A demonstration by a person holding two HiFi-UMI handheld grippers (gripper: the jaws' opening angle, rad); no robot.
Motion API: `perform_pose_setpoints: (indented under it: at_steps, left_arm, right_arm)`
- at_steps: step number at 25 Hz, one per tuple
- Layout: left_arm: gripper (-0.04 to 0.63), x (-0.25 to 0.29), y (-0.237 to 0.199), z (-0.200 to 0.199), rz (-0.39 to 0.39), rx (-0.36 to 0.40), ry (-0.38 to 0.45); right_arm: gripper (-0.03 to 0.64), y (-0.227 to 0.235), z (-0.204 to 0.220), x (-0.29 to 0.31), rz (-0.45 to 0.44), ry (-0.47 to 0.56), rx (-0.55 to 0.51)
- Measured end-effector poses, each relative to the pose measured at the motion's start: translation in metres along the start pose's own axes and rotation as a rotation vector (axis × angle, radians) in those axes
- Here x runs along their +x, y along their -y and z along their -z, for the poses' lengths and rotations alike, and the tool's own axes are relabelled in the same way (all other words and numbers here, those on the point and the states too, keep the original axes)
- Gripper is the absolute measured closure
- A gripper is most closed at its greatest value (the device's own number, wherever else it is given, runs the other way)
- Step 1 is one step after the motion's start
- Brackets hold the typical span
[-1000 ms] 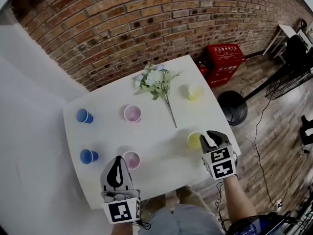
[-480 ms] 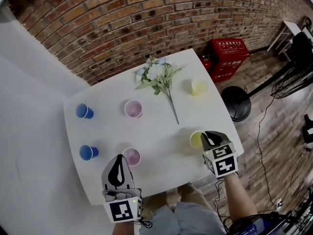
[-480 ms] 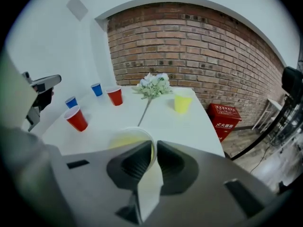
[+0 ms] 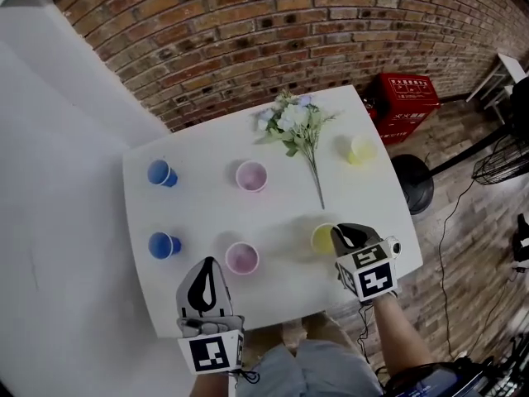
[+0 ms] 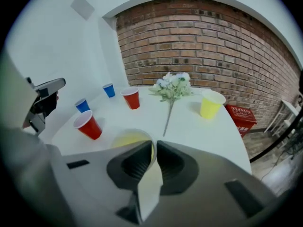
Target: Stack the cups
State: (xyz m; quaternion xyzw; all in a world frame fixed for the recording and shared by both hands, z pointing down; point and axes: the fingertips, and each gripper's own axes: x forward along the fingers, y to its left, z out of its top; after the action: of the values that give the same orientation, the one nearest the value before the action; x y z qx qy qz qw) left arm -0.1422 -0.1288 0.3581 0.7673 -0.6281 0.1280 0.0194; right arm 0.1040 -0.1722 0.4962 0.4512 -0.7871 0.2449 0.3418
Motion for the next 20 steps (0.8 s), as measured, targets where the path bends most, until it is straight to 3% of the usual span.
perform_pose_setpoints:
  at_steps: [10,20]
  left_arm:
    - [0.586,-0.016,-0.035,0.009,-0.076,-0.013,-0.008]
    - [0.586,-0.021,-0.051,0.014,-0.101,-0.032,-0.008]
  right_arm:
    - [0.577,-0.073,-0.026,0.027,-0.150,-0.011,-0.070]
    - [0.577,-0.105,-0.033,0.036,-0.200,-0.030,-0.109]
